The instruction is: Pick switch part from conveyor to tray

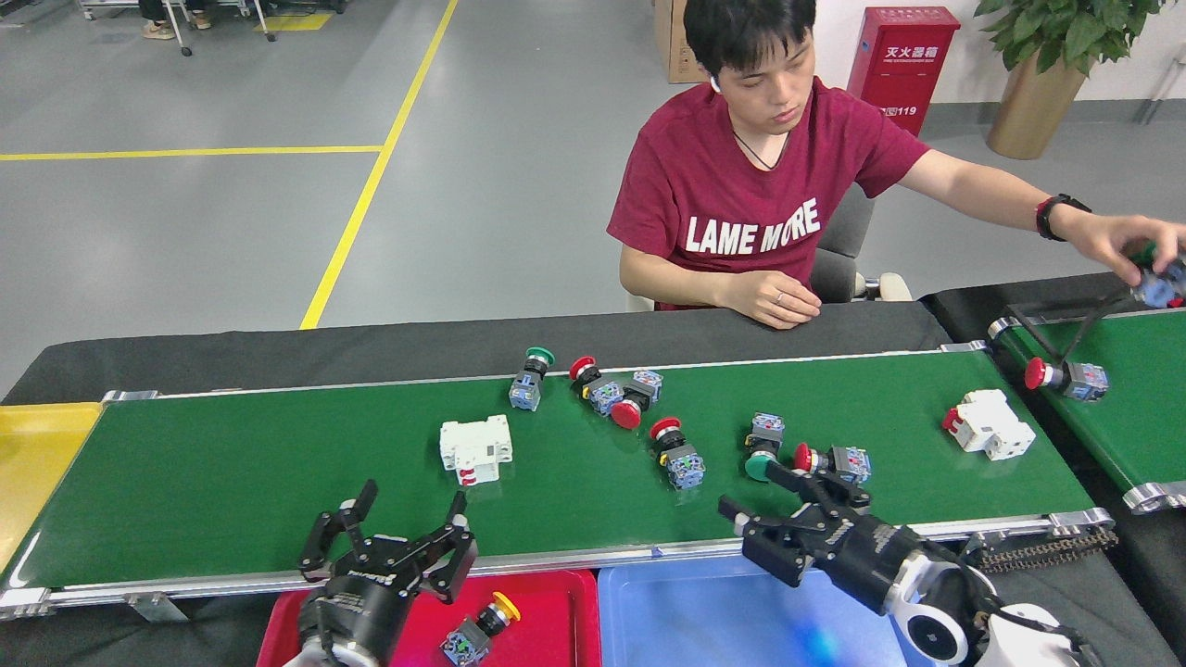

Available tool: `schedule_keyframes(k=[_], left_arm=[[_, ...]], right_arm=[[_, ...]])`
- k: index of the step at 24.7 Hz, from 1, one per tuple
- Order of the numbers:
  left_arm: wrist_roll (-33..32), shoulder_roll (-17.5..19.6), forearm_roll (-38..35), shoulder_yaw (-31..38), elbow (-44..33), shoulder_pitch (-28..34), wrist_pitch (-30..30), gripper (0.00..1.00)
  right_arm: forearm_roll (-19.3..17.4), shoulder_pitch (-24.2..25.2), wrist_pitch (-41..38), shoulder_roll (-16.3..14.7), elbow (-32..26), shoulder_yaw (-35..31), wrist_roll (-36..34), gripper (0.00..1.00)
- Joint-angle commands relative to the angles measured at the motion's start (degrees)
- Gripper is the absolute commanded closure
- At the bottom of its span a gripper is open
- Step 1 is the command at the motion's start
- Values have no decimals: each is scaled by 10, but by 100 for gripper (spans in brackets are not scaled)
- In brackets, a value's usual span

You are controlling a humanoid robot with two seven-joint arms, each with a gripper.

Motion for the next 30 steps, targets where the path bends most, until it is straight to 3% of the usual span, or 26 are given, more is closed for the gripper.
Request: schedule_keyframes(k=[1, 4, 8, 11, 14, 15, 17, 19, 23, 30], left_arm=[[-4, 0, -10, -7, 25, -27, 42, 1], [-4, 4, -11, 1, 68, -56, 51, 1], [-3, 4, -11, 27, 117, -86, 60, 1], [-1, 6, -10, 43, 147, -102, 64, 2], [4, 7, -8, 58, 165, -112, 63, 7], [8, 7, -8, 58, 172, -115, 64, 14], [25, 7, -4, 59, 184, -121, 64, 40], [45, 7, 9, 59, 187, -121, 59, 83], [70, 11, 43, 58, 197, -131, 58, 94], [81, 22, 46, 53, 203, -125, 55, 97]], right_arm=[[-1, 12, 128, -6, -19, -3, -97, 6], [1, 54, 242, -6, -53, 3, -135, 2], [8, 100, 249, -8, -85, 21, -137, 2], [34, 129, 249, -6, -106, 35, -133, 2], [53, 126, 251, 8, -104, 46, -106, 2], [53, 120, 253, 19, -104, 55, -82, 2], [53, 86, 254, 32, -100, 67, -29, 2], [53, 56, 256, 45, -92, 87, 14, 2], [53, -26, 275, 76, -28, 137, 88, 2], [47, -151, 281, 119, 102, 216, 105, 2]])
